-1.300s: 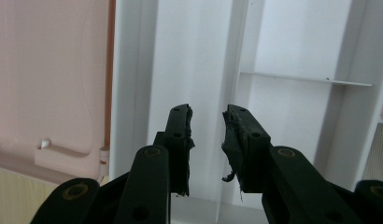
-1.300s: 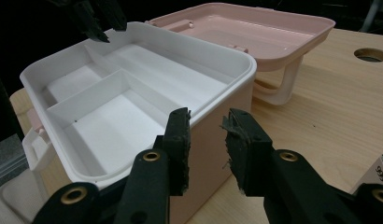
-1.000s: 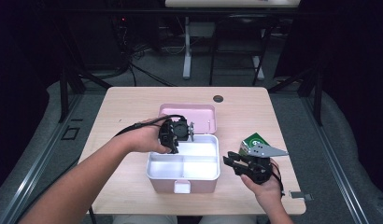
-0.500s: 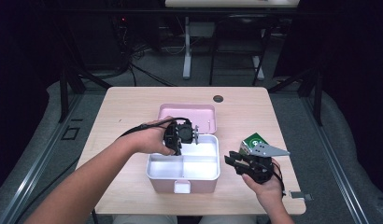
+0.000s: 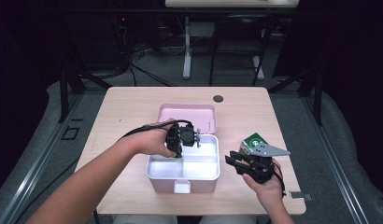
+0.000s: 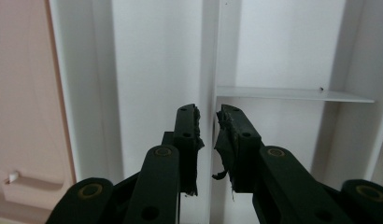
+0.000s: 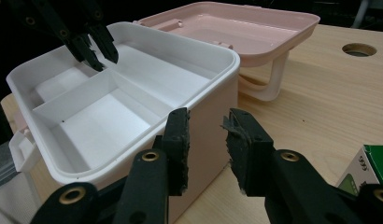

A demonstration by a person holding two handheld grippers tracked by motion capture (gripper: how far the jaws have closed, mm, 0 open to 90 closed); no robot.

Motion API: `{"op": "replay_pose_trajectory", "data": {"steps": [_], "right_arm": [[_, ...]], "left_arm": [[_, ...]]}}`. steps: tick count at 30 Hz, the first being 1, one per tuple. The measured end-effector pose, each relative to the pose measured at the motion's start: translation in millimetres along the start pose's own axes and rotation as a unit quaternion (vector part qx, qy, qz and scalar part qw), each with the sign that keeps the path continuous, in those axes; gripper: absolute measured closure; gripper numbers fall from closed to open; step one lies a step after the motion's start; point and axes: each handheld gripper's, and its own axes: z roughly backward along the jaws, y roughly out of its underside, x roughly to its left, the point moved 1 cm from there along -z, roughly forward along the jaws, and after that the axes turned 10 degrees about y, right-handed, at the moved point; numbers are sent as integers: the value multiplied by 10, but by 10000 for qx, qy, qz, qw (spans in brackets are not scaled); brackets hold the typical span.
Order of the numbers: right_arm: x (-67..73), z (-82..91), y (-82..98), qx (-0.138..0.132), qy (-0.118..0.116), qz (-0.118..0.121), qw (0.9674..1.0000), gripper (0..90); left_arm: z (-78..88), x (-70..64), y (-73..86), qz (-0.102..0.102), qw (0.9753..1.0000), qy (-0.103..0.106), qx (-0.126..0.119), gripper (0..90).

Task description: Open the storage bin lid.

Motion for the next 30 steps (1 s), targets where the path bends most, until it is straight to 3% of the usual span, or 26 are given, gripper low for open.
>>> {"op": "replay_pose_trajectory", "data": {"steps": [11, 30], "right_arm": [[-7, -15, 15, 34, -9, -16, 10000, 685], [-14, -28, 28, 59, -6, -20, 10000, 686]], "left_arm": [[-162, 24, -55, -27, 9998, 59, 169, 813], [-167, 24, -90, -49, 9997, 128, 211, 876]]}}
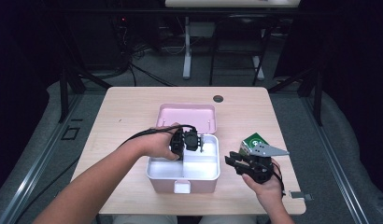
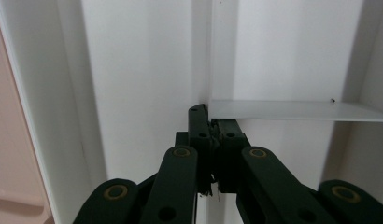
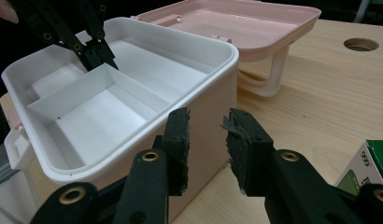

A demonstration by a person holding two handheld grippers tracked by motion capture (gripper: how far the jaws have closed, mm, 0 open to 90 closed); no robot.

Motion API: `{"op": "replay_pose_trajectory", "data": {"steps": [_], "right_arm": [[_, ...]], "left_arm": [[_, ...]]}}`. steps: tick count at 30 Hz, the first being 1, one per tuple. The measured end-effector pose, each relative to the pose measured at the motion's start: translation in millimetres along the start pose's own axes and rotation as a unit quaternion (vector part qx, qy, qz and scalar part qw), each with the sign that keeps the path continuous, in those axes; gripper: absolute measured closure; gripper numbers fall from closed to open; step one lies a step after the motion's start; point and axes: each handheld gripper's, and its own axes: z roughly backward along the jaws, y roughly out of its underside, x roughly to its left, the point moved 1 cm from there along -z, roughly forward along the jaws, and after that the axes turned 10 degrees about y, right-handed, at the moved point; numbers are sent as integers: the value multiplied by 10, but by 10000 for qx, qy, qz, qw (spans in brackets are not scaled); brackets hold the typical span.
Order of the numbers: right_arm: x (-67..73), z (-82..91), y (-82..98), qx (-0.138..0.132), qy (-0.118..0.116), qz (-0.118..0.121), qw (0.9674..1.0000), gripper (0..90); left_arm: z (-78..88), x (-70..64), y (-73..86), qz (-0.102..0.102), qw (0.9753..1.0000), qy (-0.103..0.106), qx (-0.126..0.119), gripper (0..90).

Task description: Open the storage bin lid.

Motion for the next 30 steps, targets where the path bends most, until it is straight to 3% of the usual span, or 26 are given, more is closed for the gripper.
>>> {"op": "replay_pose_trajectory", "data": {"steps": [15, 30], "right_arm": [[-38, 0, 13, 1, 49, -40, 10000, 686], [-58, -2, 23, 5, 78, -94, 9999, 686]], "left_arm": [[35, -13, 9, 13, 10000, -48, -15, 882], [254, -49, 62, 72, 9994, -263, -232, 888]]}}
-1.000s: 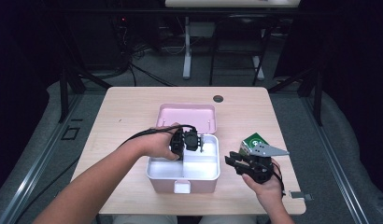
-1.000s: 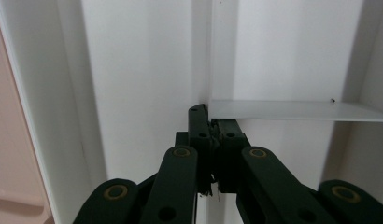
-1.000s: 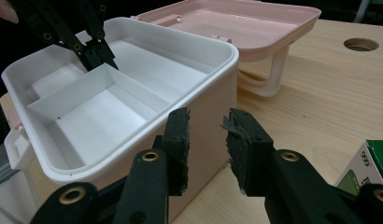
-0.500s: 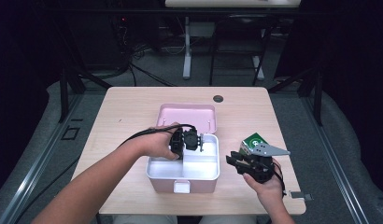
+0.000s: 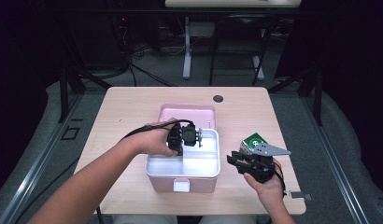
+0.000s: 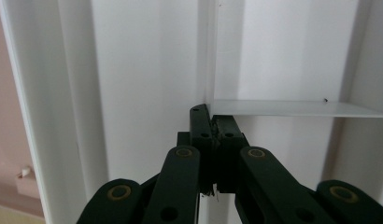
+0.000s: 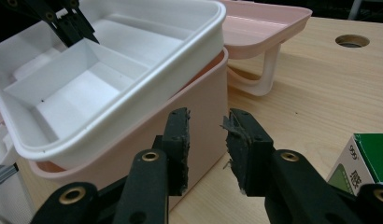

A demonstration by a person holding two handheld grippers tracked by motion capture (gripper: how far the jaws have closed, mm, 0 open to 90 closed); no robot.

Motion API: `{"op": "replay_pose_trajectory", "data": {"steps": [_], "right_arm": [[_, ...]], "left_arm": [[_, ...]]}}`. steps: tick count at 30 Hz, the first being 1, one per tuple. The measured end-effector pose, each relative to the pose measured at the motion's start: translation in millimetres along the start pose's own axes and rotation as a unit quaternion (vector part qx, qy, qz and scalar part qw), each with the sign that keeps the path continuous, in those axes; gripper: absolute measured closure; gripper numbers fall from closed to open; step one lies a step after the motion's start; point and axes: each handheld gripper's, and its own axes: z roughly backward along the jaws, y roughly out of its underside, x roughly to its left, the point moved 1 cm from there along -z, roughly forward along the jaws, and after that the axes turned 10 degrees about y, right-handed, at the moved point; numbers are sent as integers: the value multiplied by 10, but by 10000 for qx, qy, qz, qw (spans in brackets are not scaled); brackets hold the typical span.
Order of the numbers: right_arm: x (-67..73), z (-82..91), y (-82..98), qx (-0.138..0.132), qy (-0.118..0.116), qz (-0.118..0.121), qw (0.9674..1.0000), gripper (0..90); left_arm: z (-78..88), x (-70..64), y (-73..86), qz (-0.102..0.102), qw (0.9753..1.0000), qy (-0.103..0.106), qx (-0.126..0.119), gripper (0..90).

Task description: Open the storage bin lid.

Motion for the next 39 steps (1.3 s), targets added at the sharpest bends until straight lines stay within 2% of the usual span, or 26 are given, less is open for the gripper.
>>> {"op": "replay_pose_trajectory", "data": {"steps": [4, 11, 13, 14, 15, 17, 19, 21, 23, 24, 25, 26, 27, 37, 38, 39], "right_arm": [[-1, -1, 1, 0, 8, 3, 10000, 686], [-1, -4, 2, 4, 15, 13, 10000, 686], [-3, -6, 4, 8, 20, 11, 10000, 686], [-3, -6, 4, 8, 20, 11, 10000, 686], [-6, -8, 6, 12, 19, 10, 10000, 686], [-5, -11, 9, 24, 10, 7, 10000, 683], [-4, -14, 11, 32, 10, 17, 10000, 678], [-3, -16, 12, 44, 7, -2, 10000, 671], [-3, -18, 12, 55, -5, -7, 10000, 663], [-2, -20, 13, 63, -8, -5, 10000, 658], [-3, -24, 15, 76, -16, 6, 10000, 653], [-3, -24, 15, 76, -16, 6, 10000, 653], [-1, -35, 19, 122, -41, 11, 9999, 641], [19, -87, 35, 280, -91, 65, 9995, 564], [20, -90, 36, 275, -88, 74, 9996, 560], [20, -92, 36, 279, -88, 61, 9996, 558]], "left_arm": [[117, -10, 43, 50, 9999, -40, -109, 887], [165, 12, 134, 276, 9995, -57, -150, 887], [176, 44, 193, 541, 9985, -17, -129, 887], [176, 44, 193, 541, 9985, -17, -129, 887], [175, 65, 236, 741, 9971, 9, -151, 887], [173, 93, 288, 979, 9951, 47, -158, 887], [177, 121, 343, 1296, 9914, 56, -161, 887], [189, 143, 405, 1514, 9882, 45, -213, 886], [204, 163, 473, 1707, 9849, 40, -271, 887], [204, 163, 473, 1707, 9849, 40, -271, 887], [225, 180, 543, 1845, 9823, 17, -321, 887], [225, 180, 543, 1845, 9823, 17, -321, 887], [254, 197, 621, 2021, 9786, 64, -383, 887], [365, 257, 1078, 2821, 9575, -93, -588, 888], [373, 260, 1139, 2924, 9542, -102, -622, 887], [380, 264, 1175, 2978, 9525, -100, -630, 887]]}}
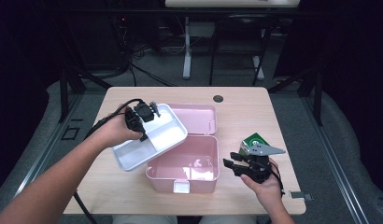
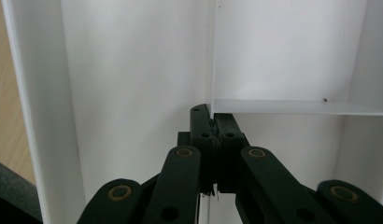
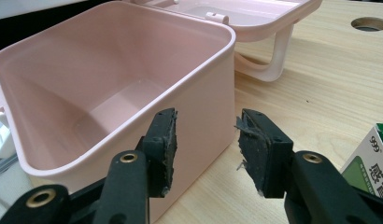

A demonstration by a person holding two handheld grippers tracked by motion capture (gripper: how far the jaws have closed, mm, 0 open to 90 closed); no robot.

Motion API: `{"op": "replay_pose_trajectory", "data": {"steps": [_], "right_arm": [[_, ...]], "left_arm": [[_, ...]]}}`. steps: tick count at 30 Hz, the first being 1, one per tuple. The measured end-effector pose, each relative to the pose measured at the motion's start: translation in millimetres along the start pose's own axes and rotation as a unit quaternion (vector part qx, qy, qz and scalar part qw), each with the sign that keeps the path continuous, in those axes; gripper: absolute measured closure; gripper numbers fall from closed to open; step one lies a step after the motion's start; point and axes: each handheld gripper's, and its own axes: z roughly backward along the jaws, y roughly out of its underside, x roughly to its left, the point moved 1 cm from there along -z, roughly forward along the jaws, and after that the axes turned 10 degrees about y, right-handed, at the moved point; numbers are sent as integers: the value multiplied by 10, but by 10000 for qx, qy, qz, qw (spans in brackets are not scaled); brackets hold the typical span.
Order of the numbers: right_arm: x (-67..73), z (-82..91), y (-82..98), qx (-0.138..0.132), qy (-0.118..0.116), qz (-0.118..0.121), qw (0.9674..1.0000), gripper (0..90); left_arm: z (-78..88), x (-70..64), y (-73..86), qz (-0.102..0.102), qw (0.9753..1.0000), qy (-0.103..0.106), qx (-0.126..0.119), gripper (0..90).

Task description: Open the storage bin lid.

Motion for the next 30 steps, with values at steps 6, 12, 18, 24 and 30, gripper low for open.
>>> {"op": "replay_pose_trajectory", "data": {"steps": [6, 12, 18, 24, 30], "right_arm": [[3, 4, -4, -7, -16, -29, 10000, 548], [3, -4, -7, -23, -30, -38, 10000, 522], [31, -29, -12, -133, -35, 174, 9998, 452], [38, -44, -19, -218, 104, 248, 9994, 403], [38, -61, -19, -95, -26, 159, 9998, 401]], "left_arm": [[73, 186, 241, 342, 9993, -67, -106, 887], [43, 331, 473, 644, 9978, -87, -140, 887], [-18, 450, 712, 843, 9964, -78, -89, 887], [-71, 529, 899, 1020, 9946, -61, -171, 886], [-239, 578, 1030, 1150, 9933, -88, -99, 886]]}}
